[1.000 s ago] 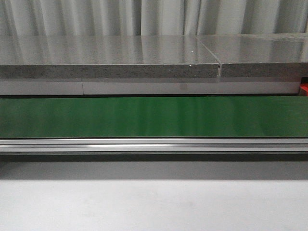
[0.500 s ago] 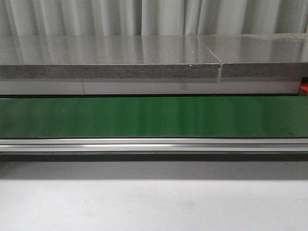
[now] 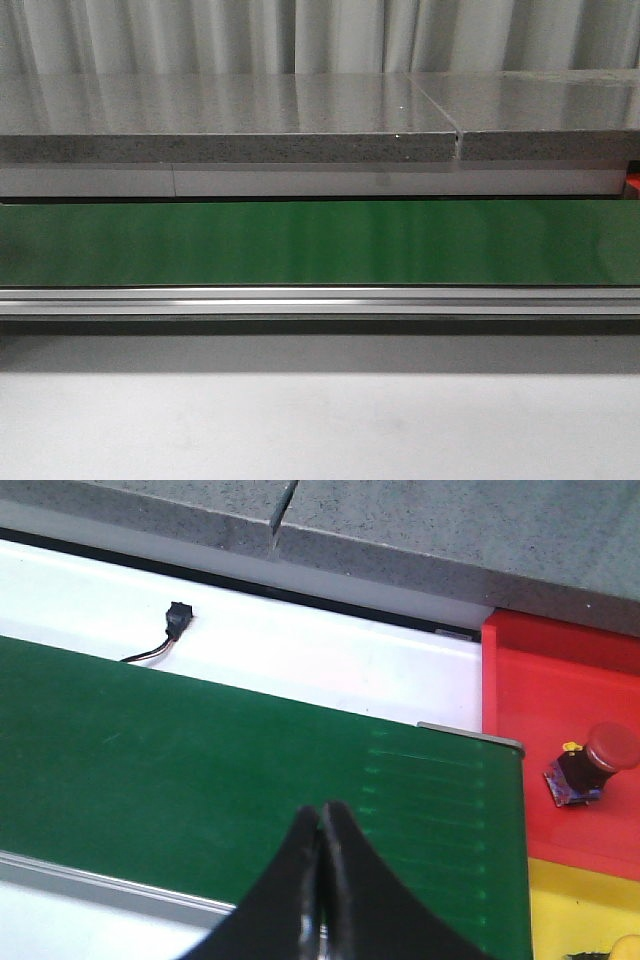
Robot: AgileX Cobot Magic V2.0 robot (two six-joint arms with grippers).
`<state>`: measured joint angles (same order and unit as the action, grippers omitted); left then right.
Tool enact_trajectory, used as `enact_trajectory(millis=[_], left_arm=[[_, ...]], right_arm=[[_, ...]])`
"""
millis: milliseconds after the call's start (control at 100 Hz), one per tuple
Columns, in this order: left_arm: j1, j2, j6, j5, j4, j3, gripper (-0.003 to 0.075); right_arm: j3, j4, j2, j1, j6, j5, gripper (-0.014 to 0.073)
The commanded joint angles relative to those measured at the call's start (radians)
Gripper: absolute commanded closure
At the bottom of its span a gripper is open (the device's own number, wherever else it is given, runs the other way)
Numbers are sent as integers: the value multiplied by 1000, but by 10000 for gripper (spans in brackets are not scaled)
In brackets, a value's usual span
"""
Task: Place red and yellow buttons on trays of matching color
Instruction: 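Lift the red button and lower it onto the green belt, open left gripper, then move the left gripper to a yellow push button and grasp it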
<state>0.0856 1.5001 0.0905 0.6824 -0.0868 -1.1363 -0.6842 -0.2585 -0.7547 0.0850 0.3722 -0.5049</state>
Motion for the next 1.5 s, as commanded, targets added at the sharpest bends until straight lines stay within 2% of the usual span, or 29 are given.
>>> enact_trajectory(millis=[0, 240, 570, 840, 1160, 1490], left_arm=[[-5, -53, 0, -41, -11, -56, 99], [25, -122, 8, -35, -5, -68, 99], [257, -166, 28, -8, -5, -60, 99], [404, -121, 40, -85, -12, 47, 99], [463, -2, 60, -173, -8, 93, 99], [467, 103, 60, -229, 2, 93, 99]], right_arm=[[-25, -7, 7, 0, 8, 61, 662], [-25, -7, 7, 0, 8, 61, 662], [-25, -7, 7, 0, 8, 61, 662], [-25, -7, 7, 0, 8, 61, 662], [-25, -7, 7, 0, 8, 61, 662], [-25, -7, 7, 0, 8, 61, 662]])
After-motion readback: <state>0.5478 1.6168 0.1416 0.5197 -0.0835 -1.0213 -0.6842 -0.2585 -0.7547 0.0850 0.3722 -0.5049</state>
